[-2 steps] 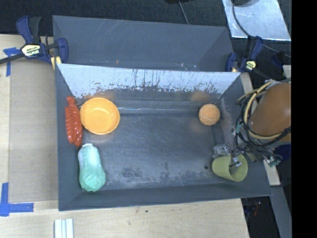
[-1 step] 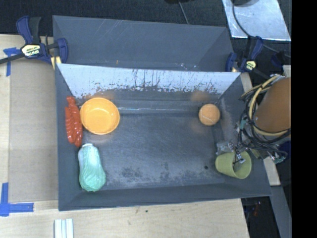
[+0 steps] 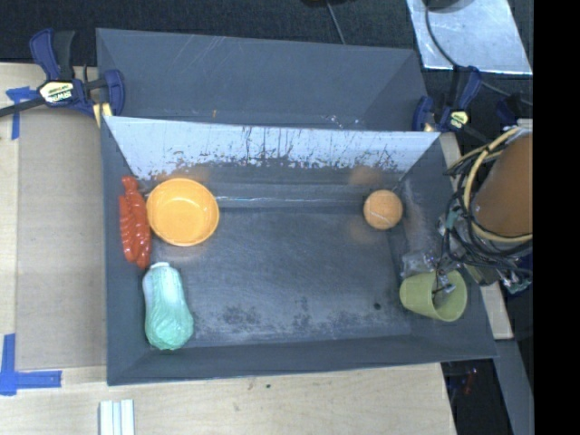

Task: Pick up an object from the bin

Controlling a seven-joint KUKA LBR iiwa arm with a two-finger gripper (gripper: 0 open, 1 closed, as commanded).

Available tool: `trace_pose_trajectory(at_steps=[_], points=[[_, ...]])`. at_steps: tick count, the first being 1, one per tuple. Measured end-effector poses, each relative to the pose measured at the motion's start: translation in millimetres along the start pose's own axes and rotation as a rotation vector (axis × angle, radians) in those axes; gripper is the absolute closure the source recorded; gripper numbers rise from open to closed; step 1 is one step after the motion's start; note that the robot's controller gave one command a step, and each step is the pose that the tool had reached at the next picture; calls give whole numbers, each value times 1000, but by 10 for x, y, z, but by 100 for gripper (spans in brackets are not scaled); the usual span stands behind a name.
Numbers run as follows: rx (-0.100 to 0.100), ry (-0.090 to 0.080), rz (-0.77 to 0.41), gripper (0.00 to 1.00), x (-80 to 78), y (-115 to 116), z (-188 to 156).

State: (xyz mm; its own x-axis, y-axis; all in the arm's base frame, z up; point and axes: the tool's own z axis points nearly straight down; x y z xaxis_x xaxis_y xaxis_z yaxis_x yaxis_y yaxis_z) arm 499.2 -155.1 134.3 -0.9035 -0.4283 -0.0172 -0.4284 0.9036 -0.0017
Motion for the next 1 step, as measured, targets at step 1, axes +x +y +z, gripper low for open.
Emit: trace_pose_trajectory(at_steps=[1], points=[[2, -2, 1, 100, -8, -4, -129]])
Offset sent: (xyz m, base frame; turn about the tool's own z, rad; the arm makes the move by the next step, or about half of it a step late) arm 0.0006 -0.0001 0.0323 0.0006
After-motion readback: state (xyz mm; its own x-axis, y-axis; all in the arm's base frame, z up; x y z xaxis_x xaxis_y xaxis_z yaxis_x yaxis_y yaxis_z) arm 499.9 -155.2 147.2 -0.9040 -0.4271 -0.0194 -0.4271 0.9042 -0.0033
